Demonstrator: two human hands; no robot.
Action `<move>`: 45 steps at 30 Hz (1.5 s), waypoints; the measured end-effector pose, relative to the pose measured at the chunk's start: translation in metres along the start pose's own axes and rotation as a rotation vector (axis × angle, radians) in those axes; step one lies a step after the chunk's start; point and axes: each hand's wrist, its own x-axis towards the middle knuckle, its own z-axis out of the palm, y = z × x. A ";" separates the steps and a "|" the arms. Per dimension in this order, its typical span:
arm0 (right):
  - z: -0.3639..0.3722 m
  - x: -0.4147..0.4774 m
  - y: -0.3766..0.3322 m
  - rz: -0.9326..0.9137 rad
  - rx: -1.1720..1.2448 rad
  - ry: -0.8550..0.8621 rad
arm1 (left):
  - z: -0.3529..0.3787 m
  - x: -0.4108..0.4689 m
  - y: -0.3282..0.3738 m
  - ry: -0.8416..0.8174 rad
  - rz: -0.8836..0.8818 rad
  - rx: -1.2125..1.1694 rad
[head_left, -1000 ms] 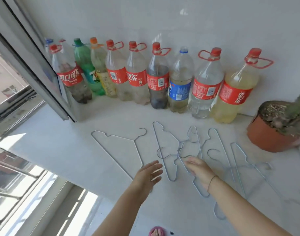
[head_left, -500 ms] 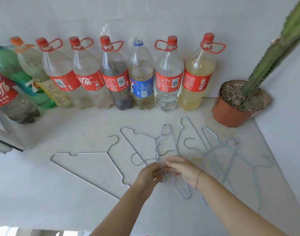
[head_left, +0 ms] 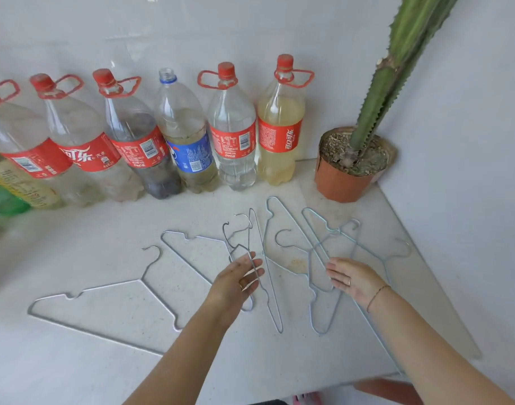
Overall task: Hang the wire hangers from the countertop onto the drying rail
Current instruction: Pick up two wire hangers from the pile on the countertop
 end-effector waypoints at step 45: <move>0.071 -0.006 -0.013 0.160 0.252 -0.263 | 0.005 -0.036 0.005 0.094 0.027 -0.103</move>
